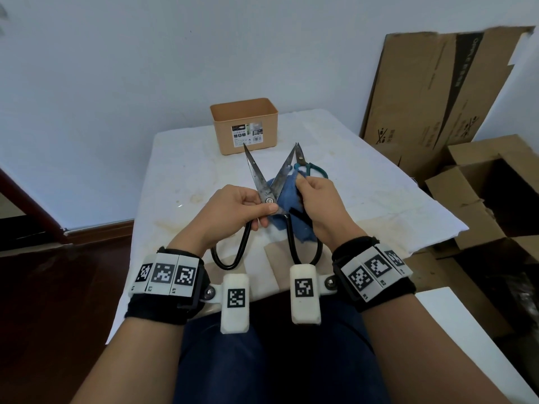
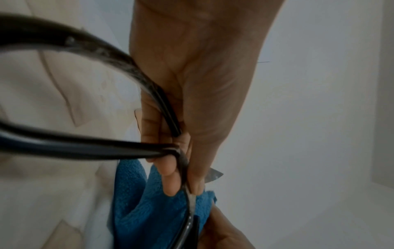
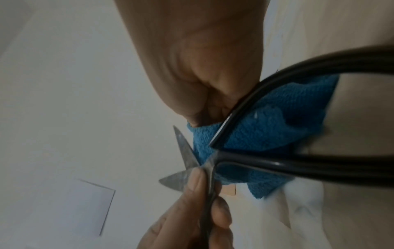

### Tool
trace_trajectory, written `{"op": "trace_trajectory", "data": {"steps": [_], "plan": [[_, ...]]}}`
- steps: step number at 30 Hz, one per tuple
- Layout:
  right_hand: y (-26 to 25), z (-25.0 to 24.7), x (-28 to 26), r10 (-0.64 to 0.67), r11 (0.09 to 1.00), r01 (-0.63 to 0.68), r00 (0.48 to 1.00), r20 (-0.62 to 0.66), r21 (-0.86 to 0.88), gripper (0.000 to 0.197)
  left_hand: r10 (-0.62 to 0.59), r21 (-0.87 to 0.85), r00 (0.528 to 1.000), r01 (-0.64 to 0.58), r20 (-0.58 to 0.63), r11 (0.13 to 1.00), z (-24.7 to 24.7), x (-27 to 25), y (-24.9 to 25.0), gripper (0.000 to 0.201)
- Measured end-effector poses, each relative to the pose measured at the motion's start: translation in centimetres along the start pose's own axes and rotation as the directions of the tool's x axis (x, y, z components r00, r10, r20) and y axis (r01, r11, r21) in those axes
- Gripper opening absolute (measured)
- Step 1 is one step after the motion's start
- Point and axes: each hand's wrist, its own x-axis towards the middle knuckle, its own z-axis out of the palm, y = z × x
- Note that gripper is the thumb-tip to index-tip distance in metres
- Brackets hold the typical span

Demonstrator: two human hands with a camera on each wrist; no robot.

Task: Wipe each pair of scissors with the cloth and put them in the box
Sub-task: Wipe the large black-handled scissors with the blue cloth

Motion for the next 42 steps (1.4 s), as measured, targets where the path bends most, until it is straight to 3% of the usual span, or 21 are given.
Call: {"op": "trace_trajectory", "data": {"steps": [6,10,14,16,23,28,42], "plan": [[-0.9,-0.9,0.1,-0.001,0.997,0.005,0.998,-0.064,0.073,0.038,-0.017,0.011,1.000,0.017,-0.014,1.000,-0.5,-0.2,-0.1,0.031],[-1.4,-0.2,-0.5,-0.093,0.992,0.091,0.995,0.023,0.084,0.066,-0.008,0.012,1.000,0.008,0.009,1.000,-0.4,-0.1,0.3,0.027],[-1.4,0.3,-0.9,-0.145,0.989,0.143,0.986,0.080,0.033,0.030,-0.009,0.014,0.999,0.009,0.036,1.000,-0.1,-0.2,0.3,0.030],[-1.2,0.3,-0.8,-0.137,0.990,0.132,0.987,0.080,0.054,0.022,-0.002,0.019,0.999,0.001,0.042,1.000,0.1,-0.3,0.3,0.032],[-0.9,0.4,-0.3,-0.173,0.985,0.173,0.984,0.040,0.001,0.028,-0.003,0.005,0.998,0.003,0.061,1.000,0.3,-0.3,0.3,0.026],[-0.9,0.3,-0.2,-0.213,0.974,0.215,0.977,0.025,-0.077,0.044,-0.003,-0.003,0.998,0.003,0.061,1.000,0.5,-0.3,0.5,0.027],[-0.6,-0.1,-0.2,-0.218,0.971,0.216,0.976,-0.001,-0.099,0.050,-0.013,-0.030,0.996,0.016,0.083,0.999,0.4,-0.4,0.2,0.026]]}}
